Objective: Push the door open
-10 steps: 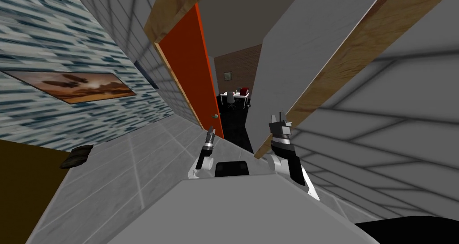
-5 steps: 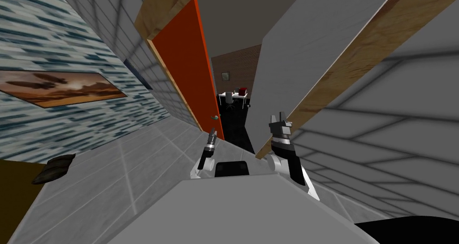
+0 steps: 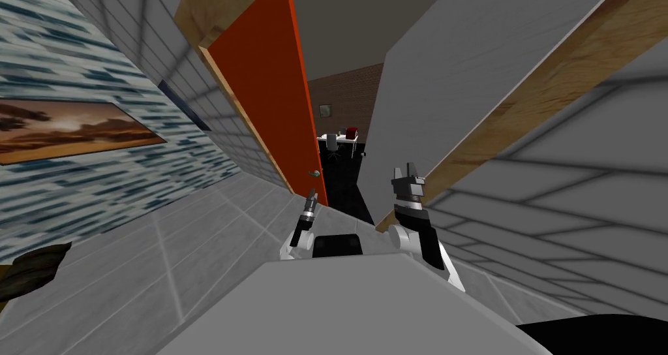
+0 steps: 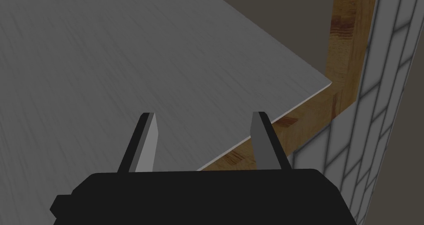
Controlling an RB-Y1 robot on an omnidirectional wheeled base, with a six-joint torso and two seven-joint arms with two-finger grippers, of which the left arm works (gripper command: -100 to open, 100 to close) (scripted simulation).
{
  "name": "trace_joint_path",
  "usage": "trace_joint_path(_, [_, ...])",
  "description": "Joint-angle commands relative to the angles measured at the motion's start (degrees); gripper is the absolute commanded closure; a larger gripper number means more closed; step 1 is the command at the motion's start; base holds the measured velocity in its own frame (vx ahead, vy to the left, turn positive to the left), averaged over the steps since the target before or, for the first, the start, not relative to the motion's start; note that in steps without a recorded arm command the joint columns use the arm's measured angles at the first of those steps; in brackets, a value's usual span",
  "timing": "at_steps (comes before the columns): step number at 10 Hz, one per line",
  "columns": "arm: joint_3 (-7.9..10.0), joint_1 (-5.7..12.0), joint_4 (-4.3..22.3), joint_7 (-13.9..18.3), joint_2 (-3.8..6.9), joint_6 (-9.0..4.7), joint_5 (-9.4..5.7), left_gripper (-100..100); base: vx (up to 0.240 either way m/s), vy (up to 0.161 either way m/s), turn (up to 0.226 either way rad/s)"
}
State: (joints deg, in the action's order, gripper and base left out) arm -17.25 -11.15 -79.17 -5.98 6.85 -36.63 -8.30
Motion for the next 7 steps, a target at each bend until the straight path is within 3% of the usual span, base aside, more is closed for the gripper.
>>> trace_joint_path(1, [-0.45, 0.49, 1.7, 0.0, -0.07, -0.49, -0.36, -100, 0.057, 0.089, -0.086])
trace_joint_path(7, [-2.41, 2.63, 9.1, 0.0, 0.01, -2.12, -2.12, -100, 0.075, 0.130, -0.093])
